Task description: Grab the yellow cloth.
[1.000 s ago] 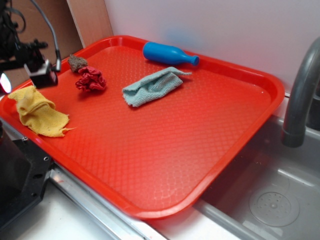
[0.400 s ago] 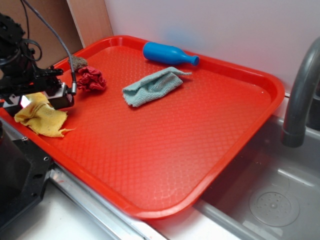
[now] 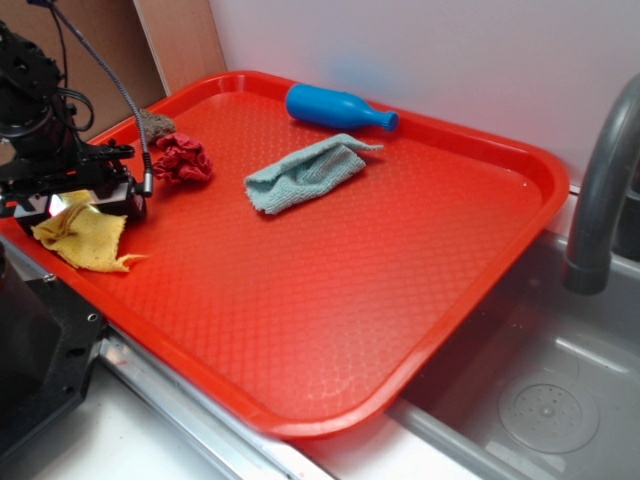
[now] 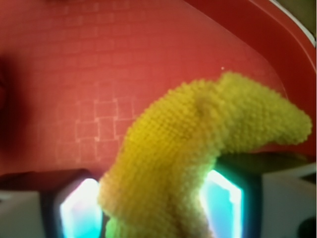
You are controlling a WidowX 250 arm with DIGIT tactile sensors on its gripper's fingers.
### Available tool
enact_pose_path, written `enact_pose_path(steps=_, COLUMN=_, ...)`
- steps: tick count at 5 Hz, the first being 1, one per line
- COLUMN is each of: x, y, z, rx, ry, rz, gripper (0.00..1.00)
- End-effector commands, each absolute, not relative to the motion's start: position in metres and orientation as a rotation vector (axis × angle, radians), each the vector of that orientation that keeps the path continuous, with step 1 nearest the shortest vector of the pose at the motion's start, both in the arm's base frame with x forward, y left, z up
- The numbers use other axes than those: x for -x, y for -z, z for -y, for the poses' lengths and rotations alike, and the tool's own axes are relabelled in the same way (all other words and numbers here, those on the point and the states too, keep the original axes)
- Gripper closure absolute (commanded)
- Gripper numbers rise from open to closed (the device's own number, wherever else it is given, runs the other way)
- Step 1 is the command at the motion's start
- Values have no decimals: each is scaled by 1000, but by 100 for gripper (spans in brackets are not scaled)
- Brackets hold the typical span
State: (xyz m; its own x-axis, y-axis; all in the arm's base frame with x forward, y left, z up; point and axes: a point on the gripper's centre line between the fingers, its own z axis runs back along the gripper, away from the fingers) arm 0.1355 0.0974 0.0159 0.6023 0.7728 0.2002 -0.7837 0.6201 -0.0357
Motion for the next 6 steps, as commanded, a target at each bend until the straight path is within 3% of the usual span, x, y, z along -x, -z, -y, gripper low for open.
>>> enact_pose_path(steps=1, x=-140, y=-13, z=-100, rx=-83, ry=-916, rz=198, gripper=100)
enact_pose_path(steps=2, x=-145, y=-19, z=-91, rx=-103, ry=-895, rz=180, gripper=100)
enact_pose_path(steps=3, x=-157, y=-45, z=-68, rx=-84, ry=-787, rz=130, gripper=100)
enact_pose_path(steps=4, x=-171, y=-69, z=-47, rx=-36, ry=-653, rz=78, gripper=100)
enact_pose_path(steps=5, x=-188, y=-101, z=-21, rx=81, ry=-504, rz=45, gripper=100)
enact_pose_path(steps=6, x=-196, y=-136, z=4, rx=130, ry=-419, rz=56, gripper=100)
